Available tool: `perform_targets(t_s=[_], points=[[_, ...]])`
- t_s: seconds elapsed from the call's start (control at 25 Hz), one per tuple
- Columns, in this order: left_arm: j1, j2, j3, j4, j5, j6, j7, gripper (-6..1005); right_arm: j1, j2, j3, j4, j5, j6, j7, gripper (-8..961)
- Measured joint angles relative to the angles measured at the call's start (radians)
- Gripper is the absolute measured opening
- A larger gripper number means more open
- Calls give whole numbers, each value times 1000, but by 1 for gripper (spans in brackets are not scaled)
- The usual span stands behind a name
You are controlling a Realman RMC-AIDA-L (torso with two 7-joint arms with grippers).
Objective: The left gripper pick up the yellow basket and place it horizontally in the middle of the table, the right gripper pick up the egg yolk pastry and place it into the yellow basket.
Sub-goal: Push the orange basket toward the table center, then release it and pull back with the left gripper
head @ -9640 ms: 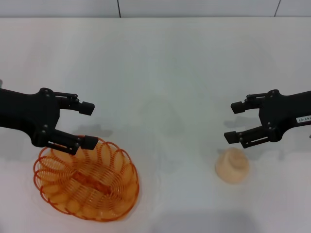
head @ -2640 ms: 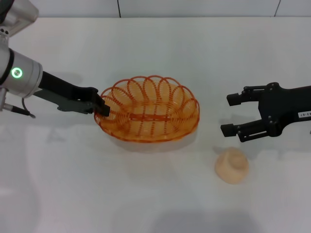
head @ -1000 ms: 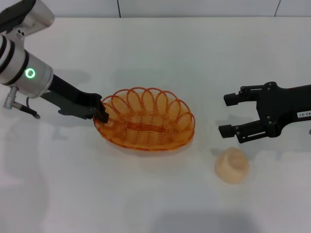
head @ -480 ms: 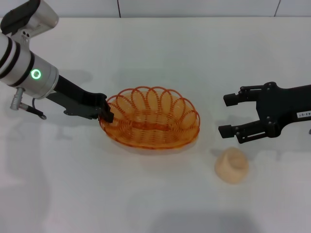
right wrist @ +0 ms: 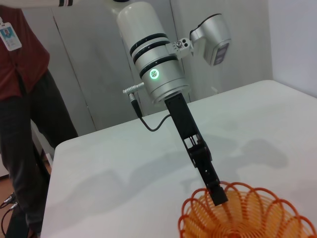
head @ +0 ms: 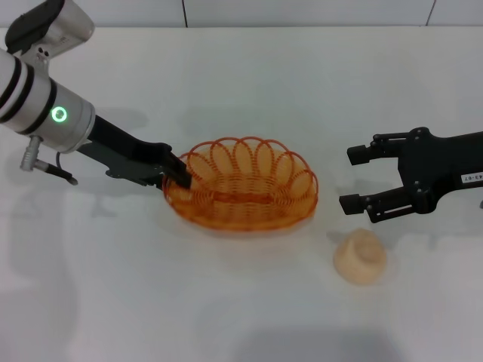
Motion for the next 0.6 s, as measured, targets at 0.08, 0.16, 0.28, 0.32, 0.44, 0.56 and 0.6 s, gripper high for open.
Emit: perform_targets(t_s=[0.08,0.16,0.28,0.32,0.44,0.56,0.6], points=[[2,0,0,0,-4,0,2,199,0,0,0,0,0,0,0,856],[3,2,0,2,-4,1,7,202,0,0,1,0,0,0,0,856],[3,3,-1,7,-5,3,16,469,0,-1,2,0,0,0,0,857],[2,4,-1,8,-5,3,19,508,0,-1,3,0,0,0,0,857],[4,8,-2,18,-9,5,30,627,-1,-2,4,0,0,0,0,857],[21,12,-4,64,-34,6,53,754,-2,-2,4,0,0,0,0,857],[29,14,-4,82,-50,6,65,797,-4,-2,4,0,0,0,0,857]])
